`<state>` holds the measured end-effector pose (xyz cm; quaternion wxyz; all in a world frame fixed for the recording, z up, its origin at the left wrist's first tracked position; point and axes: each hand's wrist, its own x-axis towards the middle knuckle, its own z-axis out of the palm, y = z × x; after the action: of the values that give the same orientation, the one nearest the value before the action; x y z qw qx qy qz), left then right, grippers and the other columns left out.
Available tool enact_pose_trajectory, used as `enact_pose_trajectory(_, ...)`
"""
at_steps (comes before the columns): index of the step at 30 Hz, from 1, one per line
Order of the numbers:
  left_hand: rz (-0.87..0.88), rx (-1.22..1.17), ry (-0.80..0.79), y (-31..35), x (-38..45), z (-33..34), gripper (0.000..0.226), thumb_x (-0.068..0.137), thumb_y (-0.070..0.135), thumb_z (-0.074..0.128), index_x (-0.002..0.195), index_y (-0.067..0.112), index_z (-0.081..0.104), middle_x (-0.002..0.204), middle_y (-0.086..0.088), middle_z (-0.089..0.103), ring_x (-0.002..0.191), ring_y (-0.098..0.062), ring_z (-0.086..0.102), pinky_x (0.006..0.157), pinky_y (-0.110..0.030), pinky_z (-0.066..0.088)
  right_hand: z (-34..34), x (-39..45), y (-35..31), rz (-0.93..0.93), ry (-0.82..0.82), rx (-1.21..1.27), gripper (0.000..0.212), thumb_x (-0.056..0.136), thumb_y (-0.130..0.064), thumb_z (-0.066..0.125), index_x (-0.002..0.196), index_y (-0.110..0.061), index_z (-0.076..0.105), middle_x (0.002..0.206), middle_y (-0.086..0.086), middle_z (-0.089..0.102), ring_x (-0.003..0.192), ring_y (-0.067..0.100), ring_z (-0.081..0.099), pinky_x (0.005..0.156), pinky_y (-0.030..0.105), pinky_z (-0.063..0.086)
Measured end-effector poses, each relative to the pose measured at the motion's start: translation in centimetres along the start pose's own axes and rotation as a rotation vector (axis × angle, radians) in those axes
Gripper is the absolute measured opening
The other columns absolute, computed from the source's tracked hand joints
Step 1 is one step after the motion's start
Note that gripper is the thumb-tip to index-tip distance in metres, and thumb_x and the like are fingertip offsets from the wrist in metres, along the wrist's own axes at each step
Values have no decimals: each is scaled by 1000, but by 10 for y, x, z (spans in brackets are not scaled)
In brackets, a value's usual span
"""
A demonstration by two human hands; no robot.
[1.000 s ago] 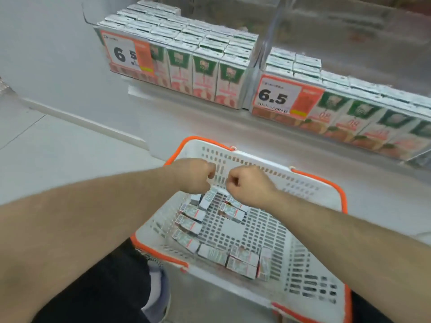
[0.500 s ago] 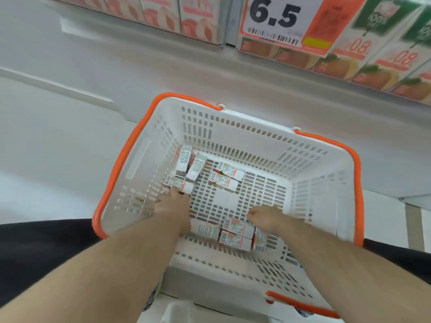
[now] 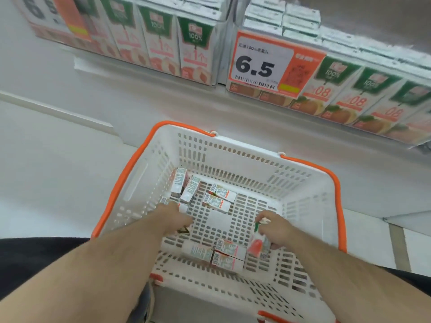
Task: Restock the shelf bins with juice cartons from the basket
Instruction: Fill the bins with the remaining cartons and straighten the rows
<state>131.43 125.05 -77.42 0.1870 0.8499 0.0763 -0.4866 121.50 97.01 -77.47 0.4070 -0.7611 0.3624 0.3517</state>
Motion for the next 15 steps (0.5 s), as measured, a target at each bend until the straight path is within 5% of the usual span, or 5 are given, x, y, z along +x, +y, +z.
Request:
enact_pose_trajectory(3,25,-477,-179,18,-27,-34,37,77,34,54,106,11,55,91,-13,61,67,-28,63,55,-29,52,-22,-29,-30,-88,-13,131,49,86,-1,52,119,-37,53,83,13,55,58,20,45,53,30,44)
enact_pose_trajectory(7,87,-841,-269,46,-68,-76,27,77,31,47,99,16,49,88,-13,54,62,-27,54,55,-31,49,-38,-73,-73,-242,-63,331,37,86,8,49,116,-13,58,92,14,57,72,21,53,58,31,47)
enact_pose_trajectory(15,323,-766,-315,84,-153,-139,58,90,64,34,74,19,67,82,-8,68,77,-26,59,76,-34,40,-58,-144,-134,-585,-156,668,41,46,8,42,84,-3,56,75,13,56,69,23,53,60,31,42)
